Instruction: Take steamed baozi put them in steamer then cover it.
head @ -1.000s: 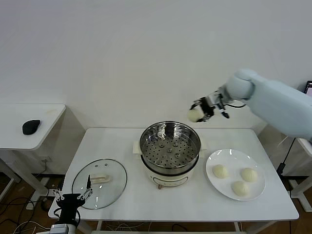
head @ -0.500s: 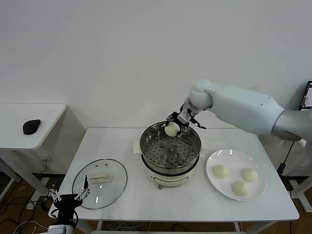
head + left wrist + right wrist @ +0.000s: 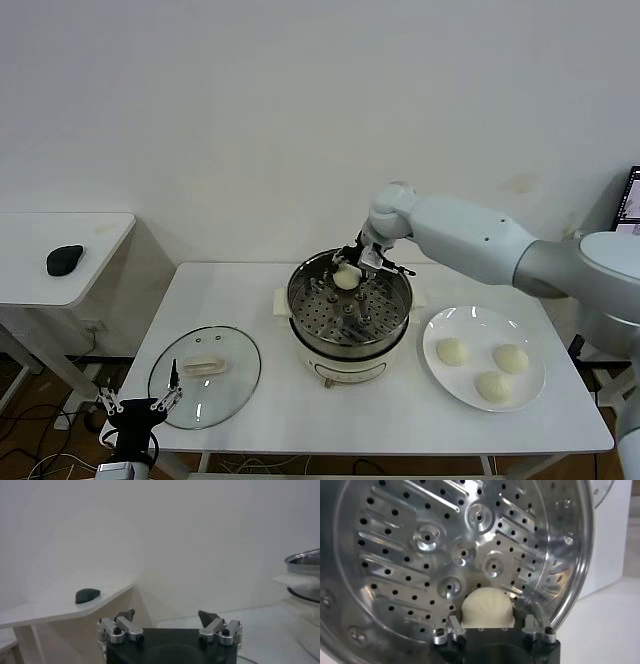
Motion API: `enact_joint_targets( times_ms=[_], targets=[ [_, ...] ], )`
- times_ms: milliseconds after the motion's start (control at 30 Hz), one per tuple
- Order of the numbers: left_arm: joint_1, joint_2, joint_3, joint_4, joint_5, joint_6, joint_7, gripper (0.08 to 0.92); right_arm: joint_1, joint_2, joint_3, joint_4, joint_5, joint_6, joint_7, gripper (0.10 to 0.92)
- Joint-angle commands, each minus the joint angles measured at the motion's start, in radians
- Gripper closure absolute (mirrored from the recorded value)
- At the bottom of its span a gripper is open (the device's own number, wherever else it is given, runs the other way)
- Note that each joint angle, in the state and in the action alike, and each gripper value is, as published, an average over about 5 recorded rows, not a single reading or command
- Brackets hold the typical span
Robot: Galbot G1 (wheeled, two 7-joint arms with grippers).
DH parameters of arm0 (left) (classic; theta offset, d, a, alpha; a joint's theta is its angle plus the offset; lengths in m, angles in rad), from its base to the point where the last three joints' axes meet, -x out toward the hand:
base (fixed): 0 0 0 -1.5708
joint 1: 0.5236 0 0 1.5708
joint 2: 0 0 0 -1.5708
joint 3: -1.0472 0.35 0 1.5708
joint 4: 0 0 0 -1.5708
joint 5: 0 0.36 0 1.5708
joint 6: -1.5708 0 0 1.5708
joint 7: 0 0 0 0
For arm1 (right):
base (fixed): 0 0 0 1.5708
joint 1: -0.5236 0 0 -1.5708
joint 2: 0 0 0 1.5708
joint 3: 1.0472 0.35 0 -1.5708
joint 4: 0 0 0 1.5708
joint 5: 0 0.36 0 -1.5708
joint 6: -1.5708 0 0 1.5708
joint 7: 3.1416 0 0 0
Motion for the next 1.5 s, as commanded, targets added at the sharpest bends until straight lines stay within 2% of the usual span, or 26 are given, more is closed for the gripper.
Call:
enact_joint_targets(
  times_ms=[33,333,467,600,800,1033,1200,1500],
  targets=[
    [0.001,-0.001,-0.001,-0.001,0.0,-0.001,-0.001,0.177,0.024,-0.012,0.043,0.023,0.036,-0.02,-0.004,0.213],
    [0.006,0.0,-0.005,-0.015,-0.003,-0.001,-0.001,0.177,0.269,-0.345,-0.086,0.445,0.531,-0.539,-0.213,0.202],
    [0.004,0.008,-0.006,-0.017,-0.007,0.0,-0.001,0.177,0.321,-0.51,-0.11,0.585,0.59,-0.745,-0.236,0.203],
    [-0.002,0.018,0.0,-0.02,-0.008,0.001,0.0,0.177,0.339,-0.692,-0.133,0.699,0.605,-0.858,-0.242,0.203],
    [0.001,0.029,-0.002,-0.031,-0.01,0.0,-0.001,0.177,0.266,-0.889,-0.117,0.783,0.567,-0.882,-0.25,0.203],
    [0.007,0.032,-0.005,-0.029,-0.011,-0.003,-0.001,0.177,0.042,-0.985,-0.031,0.76,0.465,-0.856,-0.223,0.203],
    [0.006,0.026,-0.006,-0.03,-0.009,-0.002,-0.001,0.177,-0.229,-0.968,0.179,0.701,0.386,-0.841,-0.2,0.203],
    [0.008,0.017,-0.016,-0.025,-0.008,0.0,-0.001,0.177,-0.464,-0.814,0.356,0.538,0.314,-0.805,-0.169,0.203]
  ],
)
